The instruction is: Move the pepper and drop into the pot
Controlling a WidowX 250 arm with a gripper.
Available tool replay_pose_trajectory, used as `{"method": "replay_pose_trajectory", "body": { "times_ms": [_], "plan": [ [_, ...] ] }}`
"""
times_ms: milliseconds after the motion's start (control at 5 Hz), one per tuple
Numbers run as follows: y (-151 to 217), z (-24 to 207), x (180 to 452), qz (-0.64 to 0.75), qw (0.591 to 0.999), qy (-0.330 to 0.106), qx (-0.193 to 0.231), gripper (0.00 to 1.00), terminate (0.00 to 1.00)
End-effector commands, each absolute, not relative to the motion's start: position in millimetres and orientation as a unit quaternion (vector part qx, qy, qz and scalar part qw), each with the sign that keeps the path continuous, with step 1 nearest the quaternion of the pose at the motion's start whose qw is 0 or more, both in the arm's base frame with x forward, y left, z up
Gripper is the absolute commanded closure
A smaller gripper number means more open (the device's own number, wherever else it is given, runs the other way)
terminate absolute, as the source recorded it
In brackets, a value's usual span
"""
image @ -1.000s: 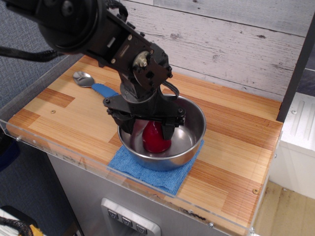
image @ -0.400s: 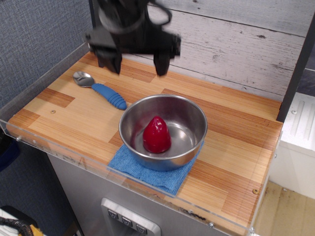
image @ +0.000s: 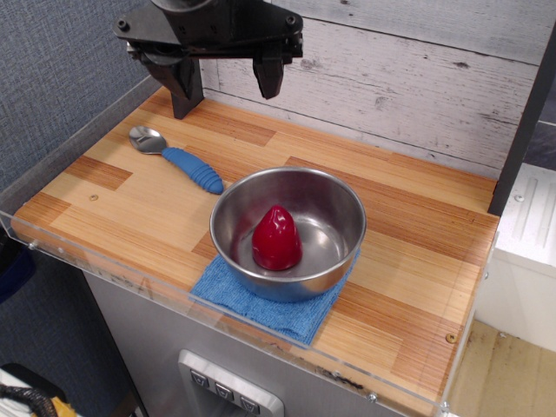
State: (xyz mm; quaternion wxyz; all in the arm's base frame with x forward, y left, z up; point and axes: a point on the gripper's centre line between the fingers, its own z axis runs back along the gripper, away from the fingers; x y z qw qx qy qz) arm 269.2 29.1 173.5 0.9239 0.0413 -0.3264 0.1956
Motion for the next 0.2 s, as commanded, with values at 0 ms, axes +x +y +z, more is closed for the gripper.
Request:
{"method": "replay_pose_trajectory", "body": {
  "times_ms": [0],
  "plan": [
    [32.9,184.5,263.8,0.198,0.917,-0.344,0.039,0.0,1.0]
  ]
}}
